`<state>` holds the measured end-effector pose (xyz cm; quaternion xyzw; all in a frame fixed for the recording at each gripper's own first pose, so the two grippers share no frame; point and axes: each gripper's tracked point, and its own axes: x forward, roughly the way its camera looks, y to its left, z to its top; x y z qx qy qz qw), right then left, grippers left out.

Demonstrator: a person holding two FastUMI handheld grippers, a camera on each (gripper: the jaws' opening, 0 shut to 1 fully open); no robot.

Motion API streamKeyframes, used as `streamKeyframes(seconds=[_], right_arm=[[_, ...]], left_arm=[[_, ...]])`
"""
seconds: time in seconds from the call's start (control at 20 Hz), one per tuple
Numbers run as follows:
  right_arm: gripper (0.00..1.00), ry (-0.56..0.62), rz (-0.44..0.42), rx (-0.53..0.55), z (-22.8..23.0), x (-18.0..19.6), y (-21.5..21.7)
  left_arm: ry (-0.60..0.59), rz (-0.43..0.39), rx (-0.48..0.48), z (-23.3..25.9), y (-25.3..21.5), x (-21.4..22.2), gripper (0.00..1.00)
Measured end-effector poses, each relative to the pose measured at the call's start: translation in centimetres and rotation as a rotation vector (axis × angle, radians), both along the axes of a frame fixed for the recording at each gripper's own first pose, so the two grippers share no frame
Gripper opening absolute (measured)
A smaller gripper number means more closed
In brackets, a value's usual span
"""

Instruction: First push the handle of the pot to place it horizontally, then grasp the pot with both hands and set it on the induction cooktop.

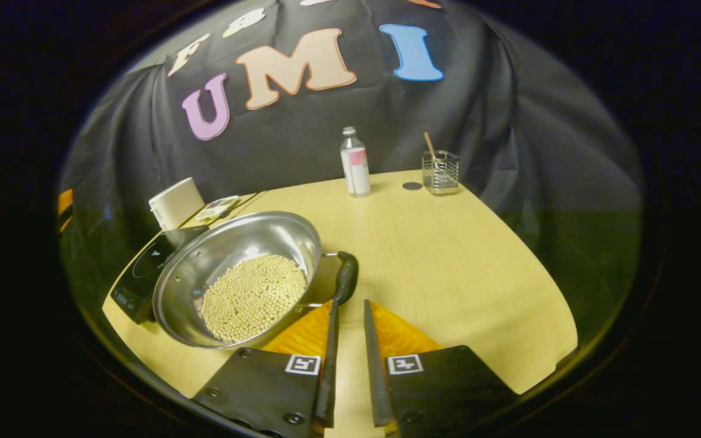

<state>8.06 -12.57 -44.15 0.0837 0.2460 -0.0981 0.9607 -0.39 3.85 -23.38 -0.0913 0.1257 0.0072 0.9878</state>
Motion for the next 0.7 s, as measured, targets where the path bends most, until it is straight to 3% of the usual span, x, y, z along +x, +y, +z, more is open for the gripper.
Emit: streamKeyframes(seconds=[0.15,0.35,0.45,0.5,0.7], right_arm=[[0.55,-0.006,-0.023,0.053,0.7,-0.4,-1.3],[0.87,-0.046,0.005,0.175,2.0,0.2,-1.2],[0.89,-0.069,0.011,0.243,2.7,0.9,-1.3],[0.98,-0.074,0.013,0.27,2.8,1.1,-1.2],[0.98,-0.085,0.04,0.369,3.1,2.2,-0.7]], left_arm=[[0.075,-0.062,-0.061,-3.5,-2.2,0.8,0.99],[0.174,-0.172,-0.205,-7.9,-6.2,2.1,0.95],[0.235,-0.211,-0.249,-10.5,-7.4,2.8,0.95],[0.265,-0.228,-0.268,-11.6,-8.2,3.3,0.95],[0.405,-0.286,-0.329,-15.9,-10.7,4.9,0.96]])
